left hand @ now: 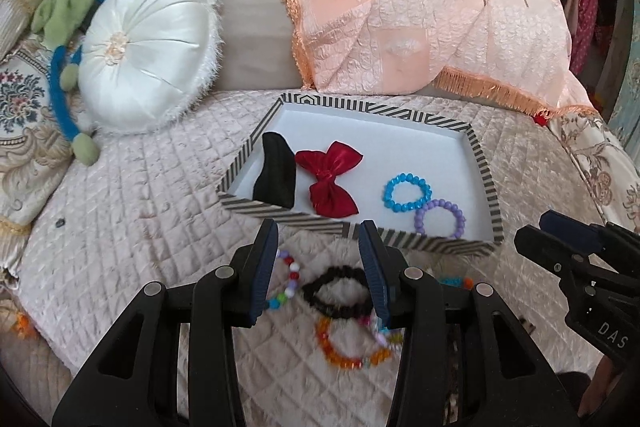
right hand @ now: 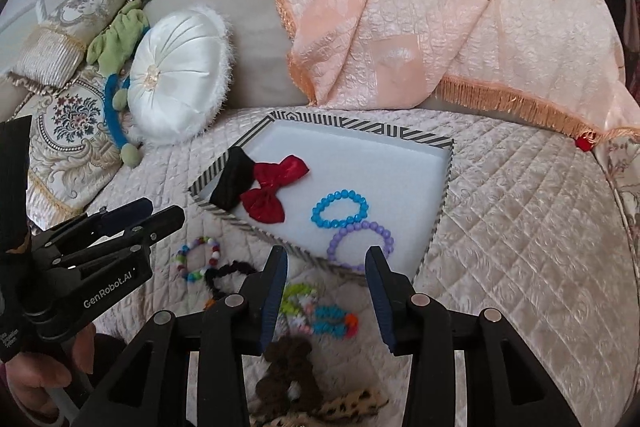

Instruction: Organize jewelry

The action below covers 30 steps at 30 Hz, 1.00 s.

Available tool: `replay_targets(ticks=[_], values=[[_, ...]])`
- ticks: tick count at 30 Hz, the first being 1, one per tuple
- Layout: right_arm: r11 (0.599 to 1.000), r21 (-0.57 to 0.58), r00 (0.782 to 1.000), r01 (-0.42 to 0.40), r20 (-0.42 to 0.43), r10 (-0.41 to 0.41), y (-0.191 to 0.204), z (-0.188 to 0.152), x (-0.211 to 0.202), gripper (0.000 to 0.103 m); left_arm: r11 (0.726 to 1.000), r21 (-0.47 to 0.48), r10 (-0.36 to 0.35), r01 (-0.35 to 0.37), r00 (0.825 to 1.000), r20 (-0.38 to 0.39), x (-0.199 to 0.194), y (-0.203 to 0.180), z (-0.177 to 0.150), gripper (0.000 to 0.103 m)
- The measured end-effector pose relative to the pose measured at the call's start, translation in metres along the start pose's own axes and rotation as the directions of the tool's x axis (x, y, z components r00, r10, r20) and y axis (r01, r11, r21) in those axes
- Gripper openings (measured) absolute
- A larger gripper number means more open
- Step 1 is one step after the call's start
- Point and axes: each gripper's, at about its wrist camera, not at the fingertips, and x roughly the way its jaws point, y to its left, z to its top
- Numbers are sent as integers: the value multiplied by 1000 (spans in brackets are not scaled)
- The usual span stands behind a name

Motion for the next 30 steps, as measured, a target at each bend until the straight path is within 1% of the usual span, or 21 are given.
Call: replay_targets(ticks=[10, 19, 23, 25, 26, 27, 29, 30], values=[[1000, -15, 1000, 14, 8, -14, 14, -22, -30, 39, 999, 29, 37, -39, 997, 71, -41, -5, -21, 41], [999, -30, 1000, 24, 14, -23, 25, -36, -49, 40, 997, 46, 53, -58, 994, 100, -61, -4, -31, 41], [999, -34, 1000, 23, 15, -23, 27, -38, -55, 42, 1000, 14, 4, -5, 998, 67, -64, 7, -33, 41], [999, -35, 999, 27, 18, -26, 26, -40, -59, 46, 999, -27, -37, 38, 999, 40, -63, 18, -32, 41], [999, -35, 999, 29, 20, -28, 25, -40, -61, 49, 996, -59, -69, 70, 997, 22, -62, 27, -32, 42], [999, -33, 999, 30, 22, -29, 24, -42, -64, 52, 992, -82, -91, 92, 996, 9, -61, 34, -31, 44], [999, -26, 999, 30, 26, -29, 21, -44, -67, 54, 984, -124, -127, 125, 992, -5, -60, 45, -31, 53], [999, -22, 999, 27, 26, -27, 19, -45, -68, 54, 976, -156, -153, 149, 988, -13, -58, 54, -31, 54]])
